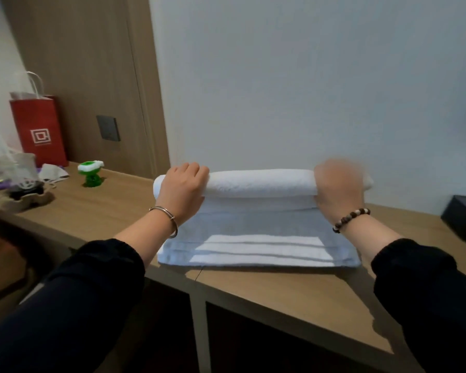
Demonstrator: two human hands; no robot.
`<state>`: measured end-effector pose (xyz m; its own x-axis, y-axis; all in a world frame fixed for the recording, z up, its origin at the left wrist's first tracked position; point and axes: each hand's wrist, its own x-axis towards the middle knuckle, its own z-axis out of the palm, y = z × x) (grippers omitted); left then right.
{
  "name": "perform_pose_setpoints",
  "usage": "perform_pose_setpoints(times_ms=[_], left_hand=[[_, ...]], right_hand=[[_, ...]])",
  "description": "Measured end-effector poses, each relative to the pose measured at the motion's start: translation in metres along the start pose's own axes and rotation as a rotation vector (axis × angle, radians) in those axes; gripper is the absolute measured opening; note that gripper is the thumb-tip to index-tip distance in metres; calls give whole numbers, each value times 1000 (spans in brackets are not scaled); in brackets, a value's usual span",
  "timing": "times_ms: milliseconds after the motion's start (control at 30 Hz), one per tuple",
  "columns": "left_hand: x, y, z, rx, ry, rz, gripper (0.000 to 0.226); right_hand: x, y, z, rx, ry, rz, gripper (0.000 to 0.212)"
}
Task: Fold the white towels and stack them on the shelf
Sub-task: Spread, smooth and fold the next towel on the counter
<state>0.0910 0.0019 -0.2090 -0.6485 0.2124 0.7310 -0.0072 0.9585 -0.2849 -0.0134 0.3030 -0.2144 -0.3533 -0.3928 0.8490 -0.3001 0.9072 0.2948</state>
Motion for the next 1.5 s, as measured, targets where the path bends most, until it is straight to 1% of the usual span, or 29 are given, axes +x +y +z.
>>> perform_pose_setpoints(times_ms=[200, 300, 400, 467, 567, 633, 700, 800, 867, 900, 967, 1033, 1067, 1100, 1167, 1200, 1233, 1267, 1300, 1333, 1367, 1400, 1433, 1467, 1500], left_hand=[[-48, 8, -5, -91, 7, 62, 34], [-65, 13, -4, -111, 24, 76, 46], [-82, 18, -1, -115, 9, 88, 56], [-92, 20, 2, -118, -16, 81, 59], [-102, 19, 4, -163, -38, 69, 58], [-106, 19, 5, -207, -54, 67, 53], [-106, 18, 5, -225, -75, 53, 47], [-104, 17, 4, -225, -126, 24, 46], [-101, 17, 4, -163, -179, -33, 48], [-99, 17, 5, -103, -254, -82, 52], [-94, 14, 5, -8, -466, -201, 61], [-83, 9, 7, -38, -581, -331, 61], [-74, 9, 7, -113, -586, -409, 56], [-65, 11, 7, -215, -554, -481, 50], [-43, 21, 8, -455, -445, -573, 40], [-34, 28, 9, -561, -415, -598, 39], [-27, 33, 10, -619, -416, -616, 40], [-24, 38, 11, -608, -444, -622, 41], [-24, 40, 12, -539, -491, -609, 42], [-27, 40, 14, -451, -542, -579, 44], [-32, 40, 17, -372, -583, -539, 45], [-38, 39, 21, -315, -611, -500, 46], [-43, 39, 25, -277, -625, -473, 47], [-47, 38, 28, -257, -630, -459, 48], [-49, 38, 31, -248, -631, -450, 48]], right_hand=[[-55, -7, -18, 91, -25, -35, 33], [-79, -12, -19, 111, -70, -38, 29], [-99, -16, -19, 125, -78, -59, 26], [-105, -17, -20, 145, -52, -75, 20], [-105, -14, -21, 221, -42, -108, 18], [-104, -14, -21, 263, -96, -127, 23], [-104, -15, -21, 282, -159, -126, 32], [-107, -15, -23, 282, -205, -126, 38], [-108, -20, -25, 276, -231, -128, 36], [-108, -25, -27, 267, -257, -129, 33], [-105, -39, -34, 240, -308, -130, 27], [-97, -56, -45, 218, -338, -133, 23], [-92, -66, -53, 211, -348, -147, 21], [-85, -76, -60, 203, -388, -172, 18], [-73, -101, -74, 243, -527, -217, 15], [-67, -114, -80, 304, -574, -221, 15], [-61, -124, -84, 379, -582, -226, 17], [-55, -130, -86, 468, -593, -226, 21], [-50, -132, -86, 625, -598, -181, 25], [-45, -127, -86, 869, -594, -55, 25], [-41, -117, -84, 1126, -546, 134, 23], [-39, -103, -77, 1278, -427, 346, 27], [-38, -87, -69, 1301, -334, 518, 38], [-38, -70, -58, 1282, -328, 624, 50], [-40, -55, -48, 1278, -409, 680, 60]])
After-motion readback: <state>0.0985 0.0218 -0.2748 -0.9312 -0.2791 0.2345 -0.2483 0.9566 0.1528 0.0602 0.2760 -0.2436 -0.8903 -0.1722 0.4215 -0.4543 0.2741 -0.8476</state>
